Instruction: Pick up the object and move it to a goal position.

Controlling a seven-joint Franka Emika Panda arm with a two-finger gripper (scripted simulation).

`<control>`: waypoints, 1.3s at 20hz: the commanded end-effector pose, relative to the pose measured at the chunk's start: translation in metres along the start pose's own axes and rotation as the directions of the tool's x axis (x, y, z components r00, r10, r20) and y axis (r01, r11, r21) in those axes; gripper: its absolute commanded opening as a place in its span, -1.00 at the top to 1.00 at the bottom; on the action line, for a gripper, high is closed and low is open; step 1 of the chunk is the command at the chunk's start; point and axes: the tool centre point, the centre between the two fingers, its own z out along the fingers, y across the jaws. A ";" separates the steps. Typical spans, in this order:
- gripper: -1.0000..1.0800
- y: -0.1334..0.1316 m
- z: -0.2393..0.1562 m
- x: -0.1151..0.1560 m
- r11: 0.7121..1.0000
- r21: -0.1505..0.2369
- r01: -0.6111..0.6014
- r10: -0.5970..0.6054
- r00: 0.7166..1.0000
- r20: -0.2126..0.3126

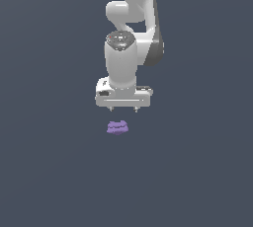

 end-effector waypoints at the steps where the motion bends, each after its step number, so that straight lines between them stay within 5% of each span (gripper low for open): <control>1: -0.92 0.000 0.000 0.000 1.000 0.000 0.000 0.000 1.000 0.000; 11: -0.92 -0.035 -0.011 0.002 0.999 0.008 0.031 -0.031 0.999 -0.010; 26: -0.92 -0.029 -0.003 0.003 0.996 0.011 -0.091 0.091 0.996 -0.004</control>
